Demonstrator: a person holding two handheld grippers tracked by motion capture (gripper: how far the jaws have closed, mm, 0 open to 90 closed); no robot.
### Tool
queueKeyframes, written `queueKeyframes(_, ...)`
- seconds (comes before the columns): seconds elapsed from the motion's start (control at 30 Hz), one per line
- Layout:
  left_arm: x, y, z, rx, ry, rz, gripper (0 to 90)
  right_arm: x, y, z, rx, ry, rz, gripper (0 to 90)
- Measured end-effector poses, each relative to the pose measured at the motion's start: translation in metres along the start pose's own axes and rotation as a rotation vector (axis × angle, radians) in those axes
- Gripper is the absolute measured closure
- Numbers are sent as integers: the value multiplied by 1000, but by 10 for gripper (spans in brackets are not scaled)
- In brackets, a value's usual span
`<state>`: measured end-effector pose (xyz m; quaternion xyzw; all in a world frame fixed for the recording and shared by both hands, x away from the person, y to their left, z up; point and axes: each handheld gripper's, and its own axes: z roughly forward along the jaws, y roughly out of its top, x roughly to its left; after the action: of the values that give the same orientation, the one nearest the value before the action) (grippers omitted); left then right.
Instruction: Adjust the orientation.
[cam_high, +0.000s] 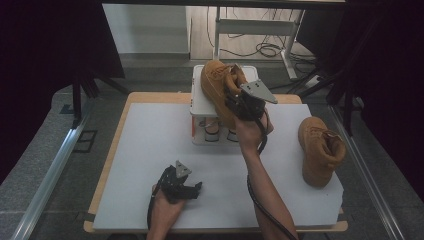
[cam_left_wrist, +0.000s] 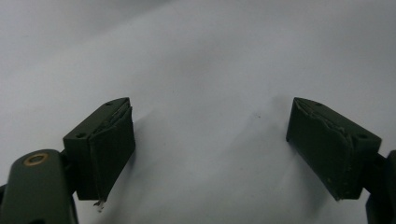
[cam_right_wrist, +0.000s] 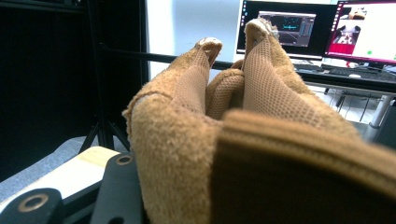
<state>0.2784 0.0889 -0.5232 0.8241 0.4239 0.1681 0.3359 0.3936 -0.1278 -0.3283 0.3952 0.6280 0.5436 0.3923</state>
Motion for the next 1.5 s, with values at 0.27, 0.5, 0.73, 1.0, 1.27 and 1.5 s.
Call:
queueKeyframes(0.27,0,0,0,-5,-1,-2,153,5,3,13,6,3,-2,496)
queueKeyframes(0.5,0,0,0,-5,-2,-1,153,8,5,22,4,4,-3,495)
queueKeyframes(0.73,0,0,0,-5,-2,-1,153,7,5,31,9,1,12,493)
queueKeyframes(1.0,0,0,0,-6,-2,-1,154,9,5,40,15,9,28,488)
queueKeyframes(1.27,-1,0,0,-7,-2,1,156,12,5,49,19,6,29,486)
queueKeyframes(1.5,-1,0,0,-8,-1,2,156,8,1,53,15,4,59,387)
